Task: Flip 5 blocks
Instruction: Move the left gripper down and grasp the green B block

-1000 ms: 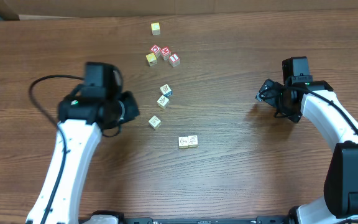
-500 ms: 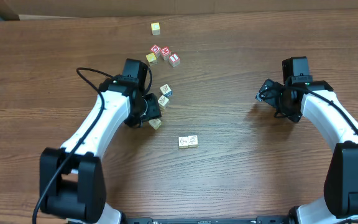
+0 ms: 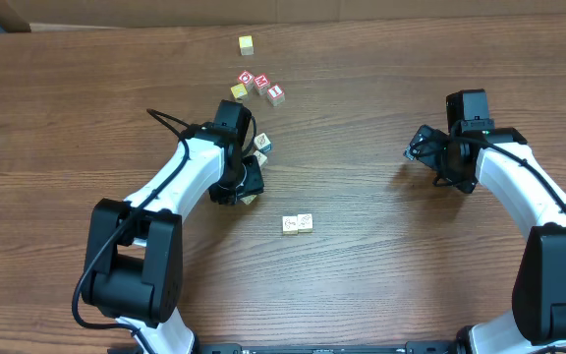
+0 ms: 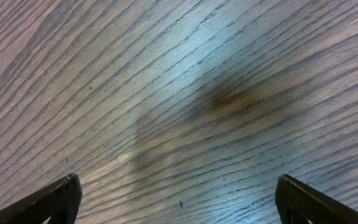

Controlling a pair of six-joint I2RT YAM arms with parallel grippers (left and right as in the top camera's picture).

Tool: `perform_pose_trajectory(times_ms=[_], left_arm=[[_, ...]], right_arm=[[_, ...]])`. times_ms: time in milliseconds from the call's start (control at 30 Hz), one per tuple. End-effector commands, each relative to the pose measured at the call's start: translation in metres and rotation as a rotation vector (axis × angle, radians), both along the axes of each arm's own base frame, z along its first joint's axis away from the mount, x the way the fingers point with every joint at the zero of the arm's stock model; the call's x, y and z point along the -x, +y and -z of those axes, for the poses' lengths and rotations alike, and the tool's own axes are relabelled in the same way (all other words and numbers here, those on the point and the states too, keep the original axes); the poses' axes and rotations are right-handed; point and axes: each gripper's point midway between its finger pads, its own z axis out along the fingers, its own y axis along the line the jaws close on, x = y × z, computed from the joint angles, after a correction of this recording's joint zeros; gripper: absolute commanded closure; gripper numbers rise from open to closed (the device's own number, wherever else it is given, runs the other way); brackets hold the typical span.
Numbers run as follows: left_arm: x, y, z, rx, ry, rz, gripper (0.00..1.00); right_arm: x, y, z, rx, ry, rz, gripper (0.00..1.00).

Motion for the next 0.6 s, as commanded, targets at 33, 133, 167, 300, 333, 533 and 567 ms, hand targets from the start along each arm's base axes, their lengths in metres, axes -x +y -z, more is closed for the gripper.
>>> perform_pose_trajectory(times_ms=[33, 133, 167, 300, 333, 533, 567], left_arm=[[-0.0028, 0.0043, 0.0027, -0.037, -0.002, -0.015, 0.64], [-0.0016, 0.0067, 0.0029, -0.049, 0.002, -0.016, 0.65], [-0.0008, 0.0065, 0.003, -0.05, 0.005, -0.015, 0.67], [0.001, 0.0061, 0.003, -0.051, 0.012, -0.012, 0.66], [0.0012, 0.0062, 0.003, -0.052, 0.012, -0.012, 0.66], [0.0048, 0.007, 0.0032, -0.056, 0.027, -0.012, 0.61], [0.0068, 0.0071, 0.0033, -0.057, 0.035, -0.012, 0.6]], right_arm=[[-0.0065, -0.0029, -0.0122, 0.011, -0.04, 0.004, 0.0], [-0.0065, -0.0029, -0.0122, 0.011, -0.04, 0.004, 0.0], [-0.0066, -0.0029, -0.0122, 0.011, -0.041, 0.004, 0.0], [-0.0065, -0.0029, -0.0122, 0.011, -0.04, 0.004, 0.0], [-0.0065, -0.0029, -0.0122, 0.011, -0.04, 0.004, 0.0], [-0.0065, -0.0029, -0.0122, 0.011, -0.04, 0.004, 0.0], [-0.0065, -0.0029, -0.0122, 0.011, -0.04, 0.004, 0.0]])
